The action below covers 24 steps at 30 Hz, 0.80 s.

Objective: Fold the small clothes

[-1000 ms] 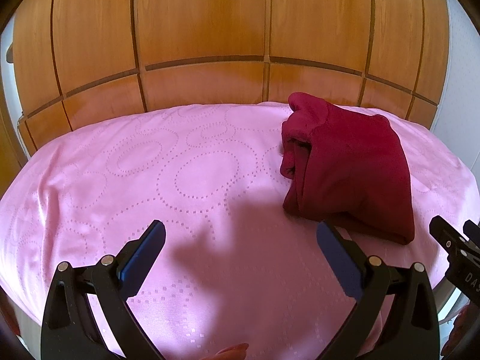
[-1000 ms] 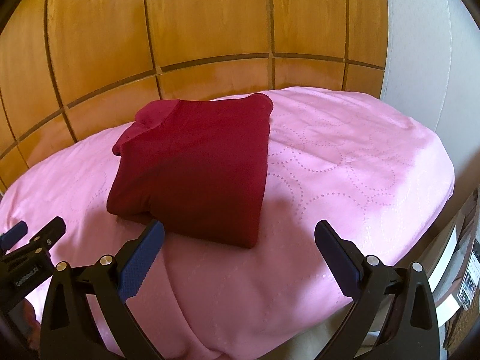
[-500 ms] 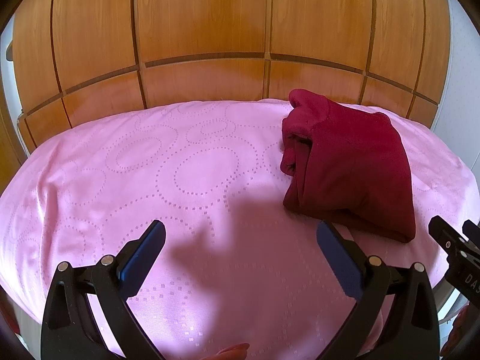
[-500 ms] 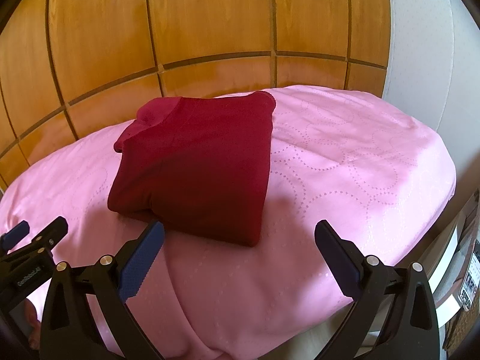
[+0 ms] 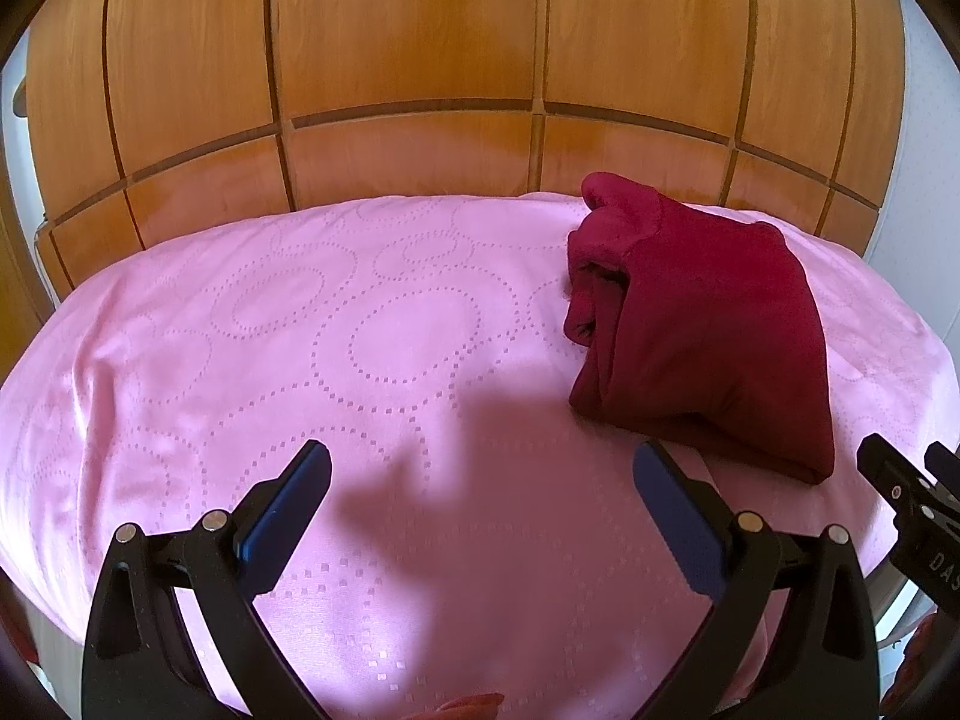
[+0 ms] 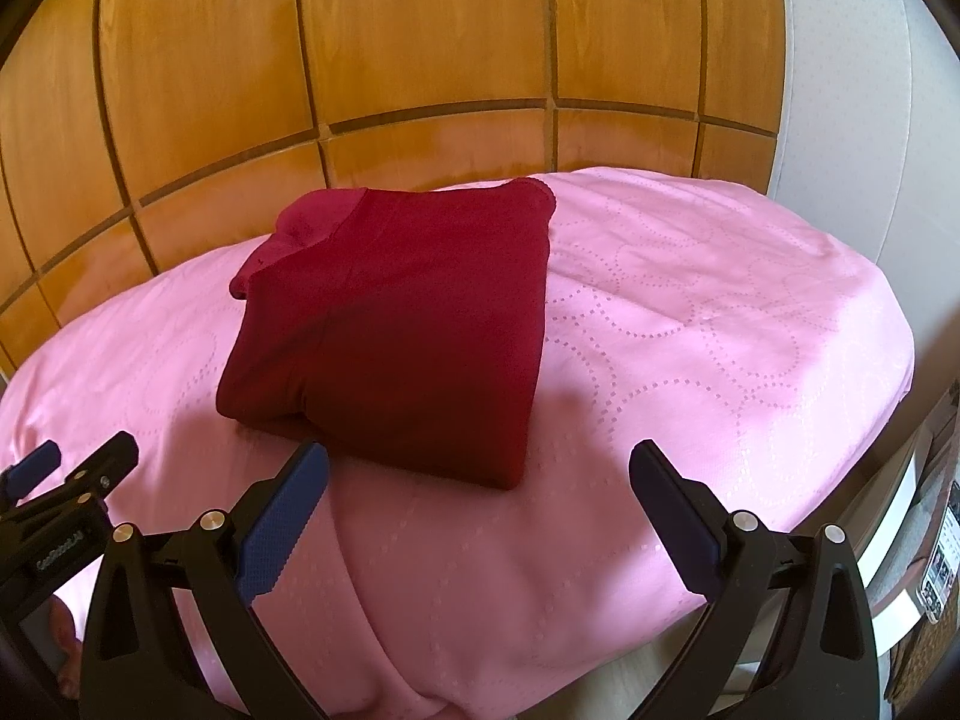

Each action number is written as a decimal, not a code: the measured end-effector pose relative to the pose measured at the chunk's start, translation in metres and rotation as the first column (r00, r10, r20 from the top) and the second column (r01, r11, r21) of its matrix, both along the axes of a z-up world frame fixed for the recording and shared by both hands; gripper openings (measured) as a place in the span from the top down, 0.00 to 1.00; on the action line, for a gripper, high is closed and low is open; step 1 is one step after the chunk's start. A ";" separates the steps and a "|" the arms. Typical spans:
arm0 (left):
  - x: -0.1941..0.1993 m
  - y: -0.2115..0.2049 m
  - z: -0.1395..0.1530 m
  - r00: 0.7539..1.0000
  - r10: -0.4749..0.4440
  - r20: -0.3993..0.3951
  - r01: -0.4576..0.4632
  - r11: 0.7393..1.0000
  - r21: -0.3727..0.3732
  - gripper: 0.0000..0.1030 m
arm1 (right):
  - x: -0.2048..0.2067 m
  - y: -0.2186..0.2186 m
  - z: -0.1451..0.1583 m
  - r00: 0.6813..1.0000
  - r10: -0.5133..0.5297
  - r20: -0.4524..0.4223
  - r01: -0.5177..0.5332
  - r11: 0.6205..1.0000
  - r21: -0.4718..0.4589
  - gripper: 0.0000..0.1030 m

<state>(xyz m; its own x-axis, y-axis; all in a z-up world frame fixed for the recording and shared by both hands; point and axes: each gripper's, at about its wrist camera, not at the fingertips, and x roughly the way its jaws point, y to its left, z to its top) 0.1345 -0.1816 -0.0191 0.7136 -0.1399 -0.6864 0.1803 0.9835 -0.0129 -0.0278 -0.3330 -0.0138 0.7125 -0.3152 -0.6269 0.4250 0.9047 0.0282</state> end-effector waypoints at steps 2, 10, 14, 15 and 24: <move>0.000 0.000 0.000 1.000 0.002 -0.001 -0.002 1.000 0.005 0.02 | 0.000 0.000 0.000 1.000 0.001 0.000 -0.001 1.000 0.000 0.04; -0.002 -0.003 0.000 1.000 -0.013 0.008 0.013 1.000 0.010 0.02 | 0.002 0.001 -0.001 1.000 0.006 -0.003 -0.006 1.000 0.002 0.03; -0.002 -0.006 0.000 1.000 -0.027 0.004 0.027 1.000 0.012 0.02 | 0.003 0.001 -0.002 1.000 0.008 -0.007 -0.008 1.000 0.004 0.04; -0.003 -0.006 -0.001 1.000 -0.028 0.002 0.028 1.000 0.011 0.02 | 0.004 0.001 -0.002 1.000 0.008 -0.008 -0.008 1.000 0.005 0.04; 0.007 -0.002 -0.009 0.998 -0.016 -0.058 0.015 1.000 -0.019 0.02 | 0.006 -0.002 -0.005 1.000 0.009 -0.016 -0.009 1.000 0.014 0.04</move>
<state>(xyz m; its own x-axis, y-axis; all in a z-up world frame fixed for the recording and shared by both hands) 0.1415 -0.1841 -0.0276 0.6702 -0.1635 -0.7240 0.1937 0.9802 -0.0420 -0.0223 -0.3351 -0.0184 0.7051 -0.3004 -0.6423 0.4177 0.9079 0.0339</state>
